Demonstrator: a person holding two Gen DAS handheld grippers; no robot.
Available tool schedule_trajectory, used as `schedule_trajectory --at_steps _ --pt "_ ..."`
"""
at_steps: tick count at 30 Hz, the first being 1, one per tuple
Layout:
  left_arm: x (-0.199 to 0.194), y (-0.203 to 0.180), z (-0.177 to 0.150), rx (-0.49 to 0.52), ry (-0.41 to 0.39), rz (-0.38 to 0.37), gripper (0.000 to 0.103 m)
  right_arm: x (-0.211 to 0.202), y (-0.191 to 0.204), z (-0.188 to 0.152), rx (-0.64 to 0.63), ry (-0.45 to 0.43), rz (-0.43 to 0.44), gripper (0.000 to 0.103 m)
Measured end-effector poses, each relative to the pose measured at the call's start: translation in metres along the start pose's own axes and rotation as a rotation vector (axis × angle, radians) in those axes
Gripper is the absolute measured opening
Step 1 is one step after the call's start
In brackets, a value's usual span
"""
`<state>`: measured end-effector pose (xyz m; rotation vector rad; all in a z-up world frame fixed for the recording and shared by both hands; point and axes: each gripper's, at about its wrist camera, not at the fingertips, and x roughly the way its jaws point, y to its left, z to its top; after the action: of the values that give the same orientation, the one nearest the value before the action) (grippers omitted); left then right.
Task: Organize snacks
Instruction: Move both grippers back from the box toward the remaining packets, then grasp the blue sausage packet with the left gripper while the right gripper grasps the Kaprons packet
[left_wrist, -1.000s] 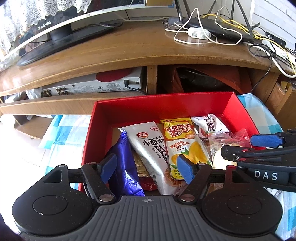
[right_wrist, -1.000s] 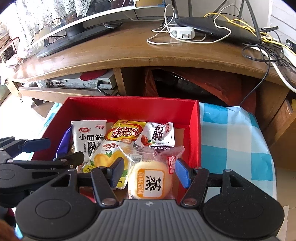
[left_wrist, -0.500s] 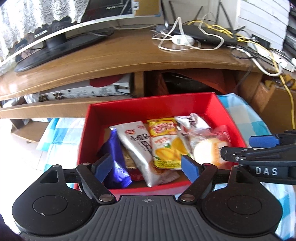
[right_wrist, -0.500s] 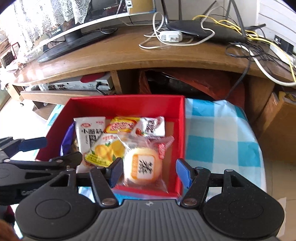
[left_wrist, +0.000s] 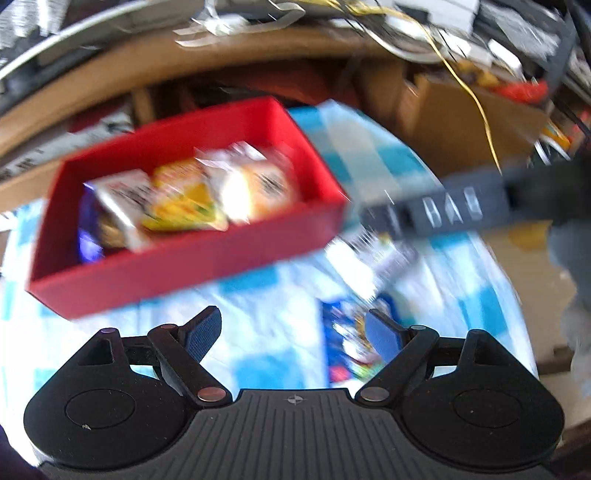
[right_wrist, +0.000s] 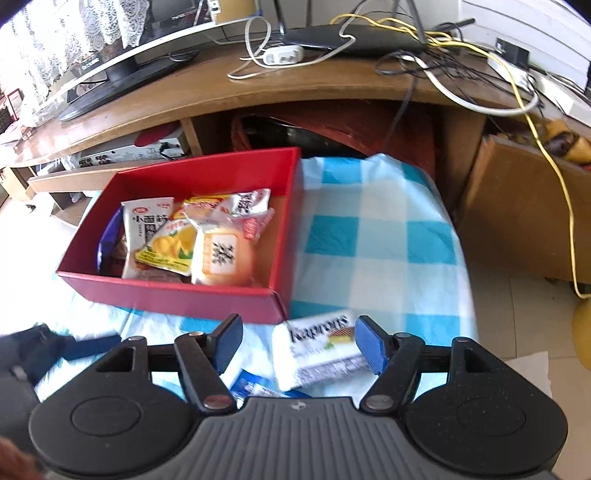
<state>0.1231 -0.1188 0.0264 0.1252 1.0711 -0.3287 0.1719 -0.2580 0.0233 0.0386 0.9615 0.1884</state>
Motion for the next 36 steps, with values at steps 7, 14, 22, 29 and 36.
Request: schedule_trajectory --at_steps 7,14,22,29,36 --pt "0.037 -0.03 -0.004 -0.067 0.111 -0.006 0.09 0.002 -0.023 -0.005 0.046 0.017 0.019 0.08" --pt "0.057 -0.042 -0.01 -0.068 0.129 0.037 0.089 0.014 -0.034 -0.005 0.044 0.05 0.011 0.08" --pt "0.042 -0.026 -0.029 0.015 0.145 0.051 0.076 0.049 -0.037 -0.005 0.04 0.126 -0.016 0.08" --pt "0.022 0.007 -0.057 -0.002 0.176 0.022 0.076 0.077 -0.018 -0.003 -0.007 0.135 -0.008 0.085" --pt "0.012 0.03 -0.058 -0.047 0.16 -0.026 0.076 0.064 0.004 -0.03 0.007 0.261 0.084 0.088"
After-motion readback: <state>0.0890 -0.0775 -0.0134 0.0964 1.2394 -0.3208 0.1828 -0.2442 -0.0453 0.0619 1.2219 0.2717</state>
